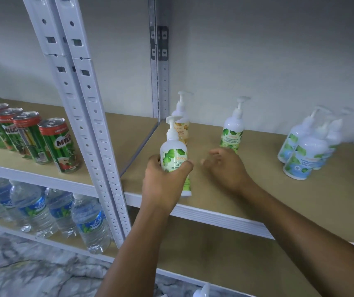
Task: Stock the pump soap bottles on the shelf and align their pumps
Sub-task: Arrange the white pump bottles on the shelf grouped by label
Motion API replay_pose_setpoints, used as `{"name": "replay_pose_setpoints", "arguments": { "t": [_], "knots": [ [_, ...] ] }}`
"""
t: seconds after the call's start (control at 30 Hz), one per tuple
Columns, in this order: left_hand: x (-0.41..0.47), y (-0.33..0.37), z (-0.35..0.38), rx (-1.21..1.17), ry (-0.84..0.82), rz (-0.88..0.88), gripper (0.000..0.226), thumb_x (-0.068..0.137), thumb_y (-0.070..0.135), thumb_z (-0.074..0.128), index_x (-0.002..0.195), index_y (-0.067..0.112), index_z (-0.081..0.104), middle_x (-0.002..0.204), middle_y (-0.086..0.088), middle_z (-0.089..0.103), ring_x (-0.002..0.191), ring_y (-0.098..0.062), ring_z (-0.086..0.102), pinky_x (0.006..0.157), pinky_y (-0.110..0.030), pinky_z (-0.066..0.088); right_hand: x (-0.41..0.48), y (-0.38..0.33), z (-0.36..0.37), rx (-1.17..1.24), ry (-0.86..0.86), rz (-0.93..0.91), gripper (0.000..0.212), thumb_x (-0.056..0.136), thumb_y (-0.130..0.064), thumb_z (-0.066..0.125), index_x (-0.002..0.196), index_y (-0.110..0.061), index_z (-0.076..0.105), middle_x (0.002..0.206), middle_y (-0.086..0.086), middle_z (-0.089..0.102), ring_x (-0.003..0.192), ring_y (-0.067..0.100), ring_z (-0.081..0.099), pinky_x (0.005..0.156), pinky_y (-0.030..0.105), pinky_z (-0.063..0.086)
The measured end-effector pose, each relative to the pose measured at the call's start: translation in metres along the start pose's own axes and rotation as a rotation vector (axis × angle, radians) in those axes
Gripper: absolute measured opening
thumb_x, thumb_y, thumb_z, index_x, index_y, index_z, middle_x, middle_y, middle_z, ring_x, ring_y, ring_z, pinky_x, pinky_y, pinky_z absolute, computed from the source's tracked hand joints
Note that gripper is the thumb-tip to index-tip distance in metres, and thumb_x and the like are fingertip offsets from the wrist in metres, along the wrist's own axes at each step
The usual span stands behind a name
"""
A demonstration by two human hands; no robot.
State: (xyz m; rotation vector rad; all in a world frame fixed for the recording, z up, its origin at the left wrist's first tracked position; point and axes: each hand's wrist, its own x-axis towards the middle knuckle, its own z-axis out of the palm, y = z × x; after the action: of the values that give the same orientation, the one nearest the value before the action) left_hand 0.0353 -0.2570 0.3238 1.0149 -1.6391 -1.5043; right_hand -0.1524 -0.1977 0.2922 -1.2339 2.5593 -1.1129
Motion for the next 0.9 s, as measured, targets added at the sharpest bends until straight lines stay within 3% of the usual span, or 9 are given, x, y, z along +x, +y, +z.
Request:
{"name": "replay_pose_setpoints", "arguments": {
  "t": [0.1,0.23,0.33,0.43,0.53,0.7,0.83,0.9],
  "knots": [
    [-0.006,0.003,0.022,-0.058,-0.057,0.012,0.048,0.077,0.034,0.083,0.112,0.013,0.057,0.092,-0.003,0.071,0.074,-0.012,0.071,0.05,-0.018,0.05,-0.044,0.03,-0.037,-0.102,-0.007,-0.016,0.037,0.087,-0.04,0.07,0.117,-0.019,0.068,0.122,-0.005,0.055,0.108,0.012,0.059,0.096,0.023,0.041],
    [-0.018,0.006,0.054,-0.071,-0.16,0.057,0.057,0.075,0.036,0.086,0.117,0.012,0.058,0.099,-0.004,0.073,0.081,-0.011,0.073,0.054,-0.015,0.051,-0.088,0.065,-0.077,-0.235,-0.033,0.011,0.037,0.087,-0.042,0.067,0.117,-0.021,0.069,0.121,-0.009,0.055,0.11,0.012,0.057,0.092,0.021,0.039],
    [-0.031,0.007,0.077,-0.063,-0.233,0.123,0.05,0.08,0.026,0.084,0.114,0.021,0.048,0.102,0.002,0.069,0.085,-0.007,0.071,0.056,-0.011,0.051,-0.109,0.086,-0.097,-0.349,0.02,0.049,0.045,0.088,-0.053,0.061,0.119,-0.021,0.068,0.123,-0.005,0.058,0.114,0.018,0.055,0.1,0.029,0.041],
    [-0.038,0.0,0.097,-0.027,-0.286,0.216,0.054,0.079,0.02,0.086,0.115,0.026,0.047,0.11,0.001,0.068,0.094,-0.009,0.071,0.073,-0.021,0.059,-0.126,0.099,-0.106,-0.441,0.067,0.103,0.062,0.086,-0.069,0.044,0.123,-0.023,0.064,0.131,-0.002,0.057,0.122,0.021,0.053,0.107,0.036,0.038],
    [-0.042,-0.007,0.111,0.013,-0.323,0.278,0.06,0.078,0.02,0.086,0.123,0.026,0.046,0.114,0.006,0.066,0.096,-0.002,0.068,0.081,-0.023,0.058,-0.137,0.102,-0.105,-0.556,0.04,0.134,0.07,0.09,-0.072,0.026,0.139,-0.028,0.051,0.148,0.0,0.044,0.141,0.021,0.036,0.117,0.043,0.025],
    [-0.046,-0.014,0.123,0.022,-0.344,0.311,0.061,0.082,0.015,0.083,0.132,0.021,0.047,0.116,0.009,0.065,0.094,0.006,0.066,0.078,-0.015,0.054,-0.131,0.099,-0.105,-0.559,-0.101,0.19,0.068,0.097,-0.066,0.02,0.154,-0.029,0.026,0.165,0.003,0.016,0.152,0.024,0.01,0.122,0.046,0.008],
    [-0.038,-0.022,0.116,0.114,-0.357,0.237,0.073,0.077,0.027,0.087,0.135,0.028,0.044,0.12,0.005,0.066,0.102,-0.003,0.067,0.086,-0.026,0.058,-0.128,0.098,-0.105,-0.559,-0.133,0.203,0.07,0.096,-0.066,0.018,0.155,-0.029,0.022,0.166,0.003,0.012,0.153,0.025,0.007,0.123,0.047,0.006],
    [-0.037,-0.022,0.107,0.234,-0.362,0.183,0.082,0.068,0.029,0.093,0.133,0.026,0.042,0.121,0.005,0.063,0.103,-0.003,0.066,0.087,-0.024,0.056,-0.128,0.098,-0.105,-0.57,-0.125,0.198,0.07,0.096,-0.066,0.018,0.155,-0.029,0.024,0.166,0.003,0.014,0.152,0.025,0.008,0.122,0.048,0.007]
  ]
}}
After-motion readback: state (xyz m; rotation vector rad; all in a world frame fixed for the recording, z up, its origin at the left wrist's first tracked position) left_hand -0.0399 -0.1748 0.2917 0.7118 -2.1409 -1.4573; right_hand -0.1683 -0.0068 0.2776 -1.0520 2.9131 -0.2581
